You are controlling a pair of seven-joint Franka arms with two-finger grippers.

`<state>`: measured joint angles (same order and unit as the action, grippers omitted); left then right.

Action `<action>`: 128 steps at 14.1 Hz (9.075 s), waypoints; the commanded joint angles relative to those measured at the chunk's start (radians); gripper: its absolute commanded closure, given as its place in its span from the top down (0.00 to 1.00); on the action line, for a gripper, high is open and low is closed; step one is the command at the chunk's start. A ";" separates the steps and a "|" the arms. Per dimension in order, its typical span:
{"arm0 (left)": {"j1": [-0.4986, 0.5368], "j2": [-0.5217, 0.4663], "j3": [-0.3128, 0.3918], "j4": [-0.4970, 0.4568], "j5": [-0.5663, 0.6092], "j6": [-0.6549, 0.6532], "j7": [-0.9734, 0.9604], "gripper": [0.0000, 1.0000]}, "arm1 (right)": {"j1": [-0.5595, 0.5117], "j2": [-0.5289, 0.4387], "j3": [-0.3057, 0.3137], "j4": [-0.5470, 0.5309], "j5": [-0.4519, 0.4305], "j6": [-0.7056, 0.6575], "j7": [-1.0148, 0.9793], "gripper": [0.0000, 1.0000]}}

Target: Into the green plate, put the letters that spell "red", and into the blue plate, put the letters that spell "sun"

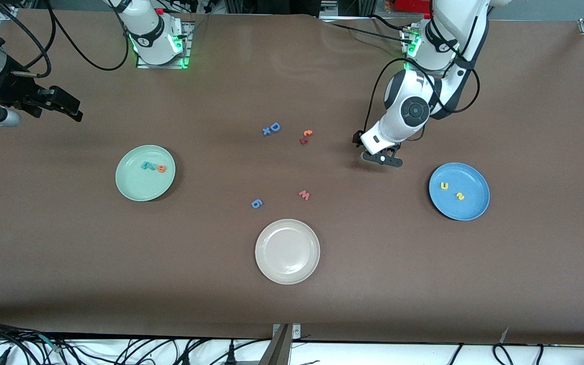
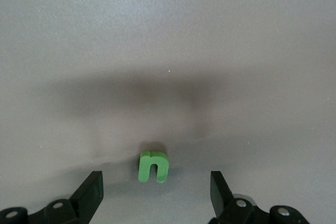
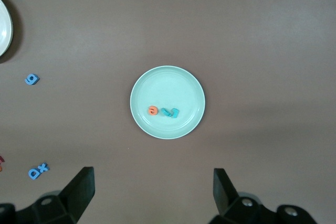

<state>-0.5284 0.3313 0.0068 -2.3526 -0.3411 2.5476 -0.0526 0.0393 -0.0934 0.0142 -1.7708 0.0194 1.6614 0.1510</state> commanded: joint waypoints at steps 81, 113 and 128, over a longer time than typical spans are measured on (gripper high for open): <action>-0.001 -0.001 0.482 0.090 0.206 0.013 0.706 0.81 | -0.025 0.017 0.017 0.025 -0.019 -0.028 -0.013 1.00; 0.321 -0.400 0.138 0.571 0.294 -0.719 0.119 1.00 | -0.025 0.017 0.017 0.024 -0.019 -0.026 -0.013 1.00; 0.346 -0.374 0.116 0.598 0.292 -0.733 0.119 1.00 | -0.025 0.017 0.017 0.027 -0.019 -0.028 -0.036 1.00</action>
<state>-0.1977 -0.0706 0.1383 -1.7998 -0.0791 1.8411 0.0818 0.0293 -0.0854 0.0170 -1.7694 0.0107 1.6545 0.1359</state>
